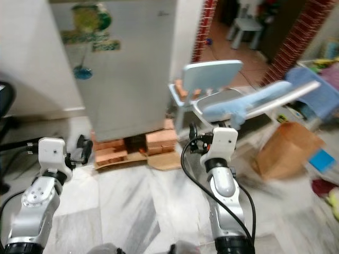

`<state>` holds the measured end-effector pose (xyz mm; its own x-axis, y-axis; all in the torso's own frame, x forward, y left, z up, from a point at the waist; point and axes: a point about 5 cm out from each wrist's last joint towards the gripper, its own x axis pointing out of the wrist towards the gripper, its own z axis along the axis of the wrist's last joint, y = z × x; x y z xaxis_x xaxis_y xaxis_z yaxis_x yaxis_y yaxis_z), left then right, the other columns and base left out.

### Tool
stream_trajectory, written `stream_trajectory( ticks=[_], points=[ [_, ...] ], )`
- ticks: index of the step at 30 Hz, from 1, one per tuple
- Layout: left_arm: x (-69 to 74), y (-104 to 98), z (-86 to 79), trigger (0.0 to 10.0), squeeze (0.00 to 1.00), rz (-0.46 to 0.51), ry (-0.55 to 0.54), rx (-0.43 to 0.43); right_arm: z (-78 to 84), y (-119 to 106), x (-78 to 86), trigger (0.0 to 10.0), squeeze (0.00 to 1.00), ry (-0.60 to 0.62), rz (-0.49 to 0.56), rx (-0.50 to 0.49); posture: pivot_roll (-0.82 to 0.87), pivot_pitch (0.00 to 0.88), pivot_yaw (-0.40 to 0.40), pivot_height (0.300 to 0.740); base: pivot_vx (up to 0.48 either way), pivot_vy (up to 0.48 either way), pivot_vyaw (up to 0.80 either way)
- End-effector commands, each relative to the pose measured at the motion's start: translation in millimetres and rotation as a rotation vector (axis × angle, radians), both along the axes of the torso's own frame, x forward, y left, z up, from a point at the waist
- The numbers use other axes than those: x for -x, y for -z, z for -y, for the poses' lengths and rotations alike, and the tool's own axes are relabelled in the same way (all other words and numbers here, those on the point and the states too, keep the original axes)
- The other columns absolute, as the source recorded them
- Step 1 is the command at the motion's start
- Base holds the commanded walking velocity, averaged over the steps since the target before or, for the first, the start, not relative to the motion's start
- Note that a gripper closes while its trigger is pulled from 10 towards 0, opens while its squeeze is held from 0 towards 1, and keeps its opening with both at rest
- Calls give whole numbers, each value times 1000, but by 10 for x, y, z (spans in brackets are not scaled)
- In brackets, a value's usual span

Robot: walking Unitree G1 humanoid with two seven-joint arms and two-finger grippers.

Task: Restocking fridge

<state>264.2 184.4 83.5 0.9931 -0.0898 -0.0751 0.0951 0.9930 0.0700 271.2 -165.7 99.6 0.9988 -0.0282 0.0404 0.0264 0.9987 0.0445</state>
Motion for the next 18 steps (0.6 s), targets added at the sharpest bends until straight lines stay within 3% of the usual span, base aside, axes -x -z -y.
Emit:
stream_trajectory(
  ticks=[1,18],
  points=[
    [30,12,-100,10000,0,-17,-28,-15,0,-33,-20,10000,0,10,15,-3,25,5,-47,740,0,480,-800],
    [46,-39,-126,10000,0,-1,-18,-27,35,-21,-32,10000,0,17,13,20,27,19,-49,740,0,478,-642]
  ],
)
